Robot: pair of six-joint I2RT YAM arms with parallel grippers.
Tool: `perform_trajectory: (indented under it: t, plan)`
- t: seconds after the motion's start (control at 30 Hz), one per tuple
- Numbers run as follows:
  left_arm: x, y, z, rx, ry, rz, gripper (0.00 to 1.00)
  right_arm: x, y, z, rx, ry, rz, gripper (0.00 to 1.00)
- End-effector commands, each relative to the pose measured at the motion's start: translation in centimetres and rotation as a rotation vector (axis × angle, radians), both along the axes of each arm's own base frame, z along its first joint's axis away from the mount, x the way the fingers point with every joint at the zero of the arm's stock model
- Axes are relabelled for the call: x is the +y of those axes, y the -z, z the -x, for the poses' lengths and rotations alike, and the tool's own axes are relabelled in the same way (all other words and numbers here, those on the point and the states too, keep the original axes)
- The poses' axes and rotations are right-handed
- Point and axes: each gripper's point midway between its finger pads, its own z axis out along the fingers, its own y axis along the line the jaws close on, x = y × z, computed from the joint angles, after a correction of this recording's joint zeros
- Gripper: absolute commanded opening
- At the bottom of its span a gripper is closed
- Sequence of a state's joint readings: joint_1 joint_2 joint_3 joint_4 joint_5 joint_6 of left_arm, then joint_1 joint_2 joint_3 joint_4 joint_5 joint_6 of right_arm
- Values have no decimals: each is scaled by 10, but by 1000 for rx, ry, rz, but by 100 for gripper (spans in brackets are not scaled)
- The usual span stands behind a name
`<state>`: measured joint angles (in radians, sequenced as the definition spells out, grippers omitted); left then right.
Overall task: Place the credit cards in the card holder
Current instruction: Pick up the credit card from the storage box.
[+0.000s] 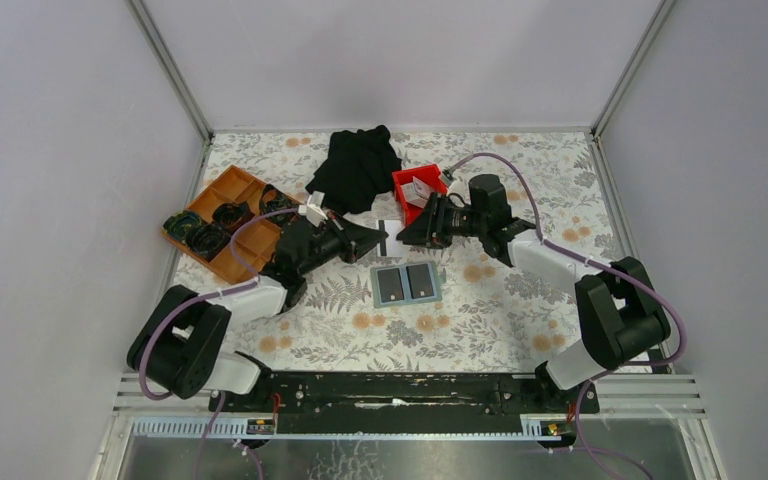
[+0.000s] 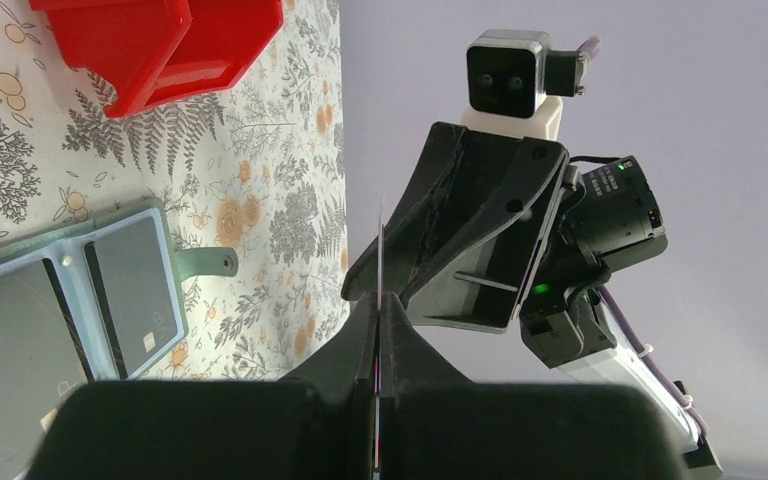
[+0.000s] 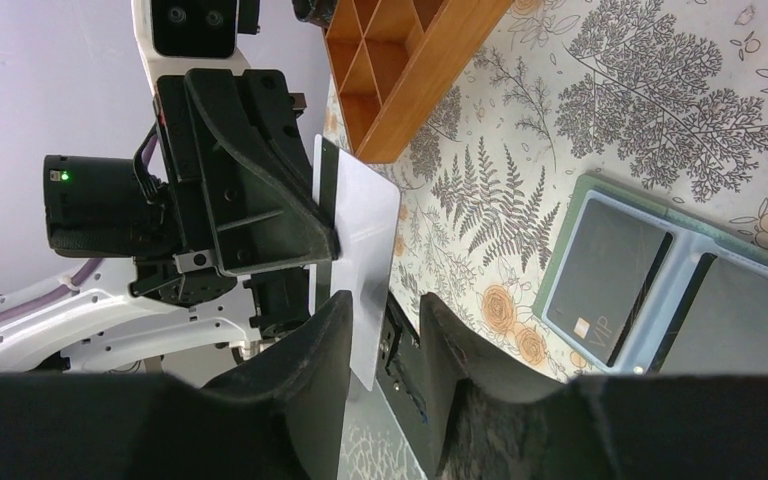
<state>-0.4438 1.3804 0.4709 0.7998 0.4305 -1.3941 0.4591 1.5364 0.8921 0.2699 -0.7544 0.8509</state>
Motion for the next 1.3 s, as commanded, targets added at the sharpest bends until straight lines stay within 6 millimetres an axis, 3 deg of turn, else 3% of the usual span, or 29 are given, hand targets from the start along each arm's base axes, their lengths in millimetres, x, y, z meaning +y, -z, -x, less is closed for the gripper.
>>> perform_trajectory:
  t: [0.0, 0.17, 0.3, 0.37, 0.5, 0.73, 0.87, 1.07, 1.27]
  plan:
    - [-5, -15, 0, -59, 28, 47, 0, 11, -16, 2, -39, -44, -65, 37]
    - [-9, -12, 0, -53, 39, 51, 0, 14, -16, 0, -31, -51, -82, 26]
    - [-9, -11, -2, -50, 37, 47, 0, 14, -15, 1, -26, -56, -83, 0]
    - [-9, -8, -2, -42, 38, 43, 3, 14, -15, 2, -27, -59, -85, 0]
    - [-10, -1, -1, -25, 43, 27, 36, 12, -17, 4, -30, -61, -85, 0]
    - [2, 22, 0, 18, 1, -70, 66, 6, -18, 5, -57, -59, -26, 0]
    - [17, 45, 1, 76, -54, -198, 72, -4, -14, 2, -84, -42, 74, 0]
    - [45, 80, 5, 150, -117, -441, 72, -39, 16, 1, -68, -3, 376, 0]
    - [52, 101, 17, 181, -90, -593, 70, -74, 46, 6, -30, 9, 610, 0]
